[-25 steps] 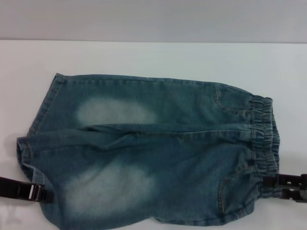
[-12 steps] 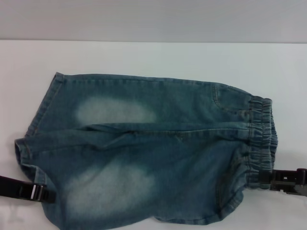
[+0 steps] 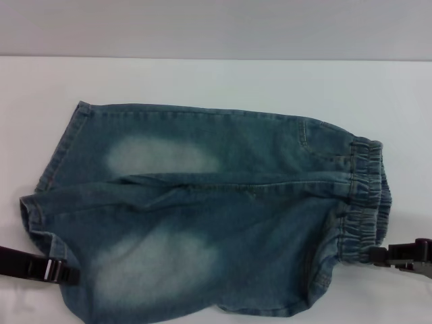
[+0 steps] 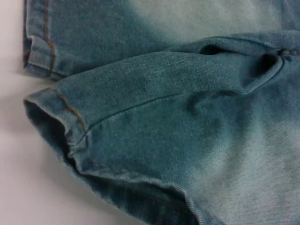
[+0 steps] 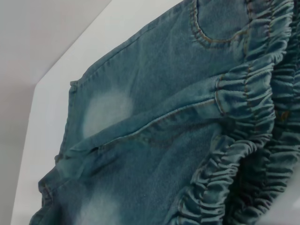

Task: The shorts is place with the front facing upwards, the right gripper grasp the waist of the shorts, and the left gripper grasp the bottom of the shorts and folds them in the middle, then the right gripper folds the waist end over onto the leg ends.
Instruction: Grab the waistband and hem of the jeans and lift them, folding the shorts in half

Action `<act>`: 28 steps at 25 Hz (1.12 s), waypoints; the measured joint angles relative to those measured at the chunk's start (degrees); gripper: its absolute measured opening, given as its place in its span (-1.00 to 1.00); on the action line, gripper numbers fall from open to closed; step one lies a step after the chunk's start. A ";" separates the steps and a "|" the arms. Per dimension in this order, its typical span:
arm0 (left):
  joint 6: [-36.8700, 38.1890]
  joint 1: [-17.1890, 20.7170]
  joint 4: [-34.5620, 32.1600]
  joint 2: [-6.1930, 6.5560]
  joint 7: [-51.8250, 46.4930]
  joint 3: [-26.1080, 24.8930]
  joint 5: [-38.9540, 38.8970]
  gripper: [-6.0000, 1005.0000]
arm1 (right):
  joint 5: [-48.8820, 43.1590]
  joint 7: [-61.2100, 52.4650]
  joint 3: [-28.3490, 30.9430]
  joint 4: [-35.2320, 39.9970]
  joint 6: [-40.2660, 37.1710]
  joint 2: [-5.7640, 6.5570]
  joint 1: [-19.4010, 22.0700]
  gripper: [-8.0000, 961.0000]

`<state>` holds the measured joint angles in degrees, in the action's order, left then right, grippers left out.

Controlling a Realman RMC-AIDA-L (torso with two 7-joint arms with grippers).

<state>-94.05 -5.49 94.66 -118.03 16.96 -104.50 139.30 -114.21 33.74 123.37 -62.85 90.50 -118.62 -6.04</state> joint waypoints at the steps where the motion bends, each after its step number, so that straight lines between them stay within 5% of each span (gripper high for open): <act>1: 0.00 0.00 0.00 0.00 -0.02 0.00 0.00 -0.81 | 0.00 0.00 0.01 0.03 0.03 0.02 -0.07 -0.41; 8: 0.01 0.04 0.03 0.00 -0.05 -0.22 -0.27 -0.81 | 0.38 0.01 1.35 0.13 0.82 0.15 -0.92 -0.99; 28: 2.11 0.61 1.51 0.03 0.89 -4.17 -2.52 -0.82 | 5.38 2.82 6.06 4.53 3.08 0.15 -2.41 -0.99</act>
<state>-91.94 -4.88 96.17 -118.00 17.85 -108.67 136.78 -108.83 36.57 129.42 -58.31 93.57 -118.47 -8.45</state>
